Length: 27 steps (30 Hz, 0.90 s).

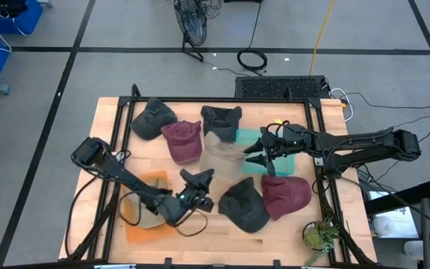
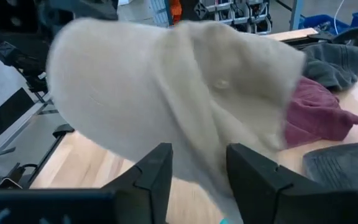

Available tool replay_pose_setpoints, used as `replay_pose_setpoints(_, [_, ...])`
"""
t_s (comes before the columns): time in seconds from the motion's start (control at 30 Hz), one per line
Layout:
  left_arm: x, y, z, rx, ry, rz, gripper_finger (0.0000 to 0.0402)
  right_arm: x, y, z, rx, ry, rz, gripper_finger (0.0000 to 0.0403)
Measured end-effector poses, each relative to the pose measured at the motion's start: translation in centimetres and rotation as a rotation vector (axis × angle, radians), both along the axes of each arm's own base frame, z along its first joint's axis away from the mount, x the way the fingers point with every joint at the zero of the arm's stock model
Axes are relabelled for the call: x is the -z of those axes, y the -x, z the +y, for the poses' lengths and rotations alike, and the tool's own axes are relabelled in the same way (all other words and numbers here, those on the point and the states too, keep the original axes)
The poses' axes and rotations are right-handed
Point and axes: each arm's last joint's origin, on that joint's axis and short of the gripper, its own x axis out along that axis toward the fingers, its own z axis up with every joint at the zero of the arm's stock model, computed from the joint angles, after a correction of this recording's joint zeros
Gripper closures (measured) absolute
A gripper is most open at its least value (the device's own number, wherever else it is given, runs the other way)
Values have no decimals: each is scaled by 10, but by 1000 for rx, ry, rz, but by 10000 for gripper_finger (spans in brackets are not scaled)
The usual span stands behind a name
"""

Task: Pick & Place hat
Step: Put the brown cap into the orange bin

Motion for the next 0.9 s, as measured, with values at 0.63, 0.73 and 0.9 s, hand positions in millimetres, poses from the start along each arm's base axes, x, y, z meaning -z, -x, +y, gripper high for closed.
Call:
replay_pose_setpoints(0.63, [-77, 56, 26, 443, 515, -217, 390, -12, 21, 2, -3, 23, -7, 259])
replay_pose_setpoints(0.73, [-76, 55, 43, 517, 653, -171, 389, -11, 22, 2, -3, 27, 3, 262])
replay_pose_setpoints(0.9, [-73, 62, 55, 509, 706, -73, 389, -8, 23, 2, -4, 28, 39, 263])
